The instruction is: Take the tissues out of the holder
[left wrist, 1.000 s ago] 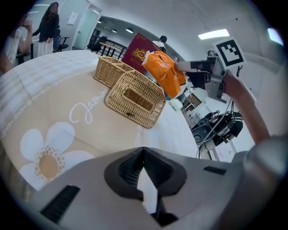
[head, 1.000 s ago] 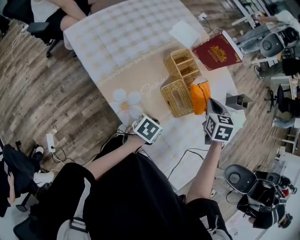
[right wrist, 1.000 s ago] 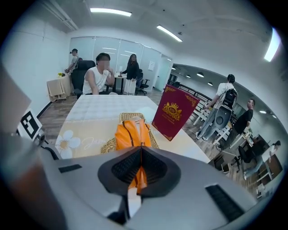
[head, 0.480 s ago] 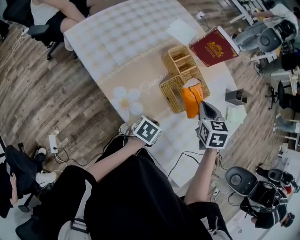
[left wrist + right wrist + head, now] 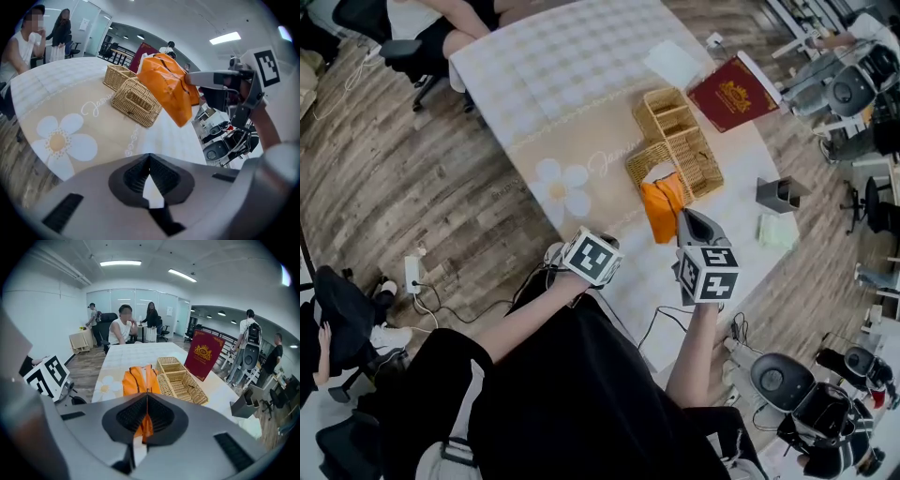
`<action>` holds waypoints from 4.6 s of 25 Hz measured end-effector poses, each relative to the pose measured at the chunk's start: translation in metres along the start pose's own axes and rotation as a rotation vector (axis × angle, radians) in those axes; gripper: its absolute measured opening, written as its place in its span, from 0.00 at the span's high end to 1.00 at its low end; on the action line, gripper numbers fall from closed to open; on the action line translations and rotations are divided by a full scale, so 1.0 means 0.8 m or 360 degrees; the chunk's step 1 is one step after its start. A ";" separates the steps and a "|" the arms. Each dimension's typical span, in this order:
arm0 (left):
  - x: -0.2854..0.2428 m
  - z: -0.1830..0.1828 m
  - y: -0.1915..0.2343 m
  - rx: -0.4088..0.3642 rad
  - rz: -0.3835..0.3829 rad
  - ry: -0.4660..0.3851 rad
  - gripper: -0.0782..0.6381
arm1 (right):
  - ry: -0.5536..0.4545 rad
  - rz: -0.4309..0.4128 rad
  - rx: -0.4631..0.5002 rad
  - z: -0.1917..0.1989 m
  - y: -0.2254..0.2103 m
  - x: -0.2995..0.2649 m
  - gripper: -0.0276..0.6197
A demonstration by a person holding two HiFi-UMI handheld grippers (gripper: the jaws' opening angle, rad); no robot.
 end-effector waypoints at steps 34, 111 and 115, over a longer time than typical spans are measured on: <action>0.076 0.011 0.082 0.0269 -0.0198 -0.0242 0.89 | -0.0059 -0.0359 0.0085 -0.021 0.116 -0.047 0.93; 0.204 -0.110 0.418 0.0394 -0.0137 -0.0180 0.89 | 0.0111 -0.0482 0.0288 -0.319 0.279 -0.422 0.93; 0.199 -0.108 0.417 0.0390 -0.0134 -0.0180 0.89 | 0.0082 -0.0499 0.0267 -0.320 0.279 -0.419 0.76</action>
Point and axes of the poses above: the fingertips, and each gripper's own axes: x backward along the fingers, y to its left, z out of its underside, the point moved 3 cm from there along x, backward along the fingers, and after that the axes turned 8 degrees about x, right-handed, at the moved point
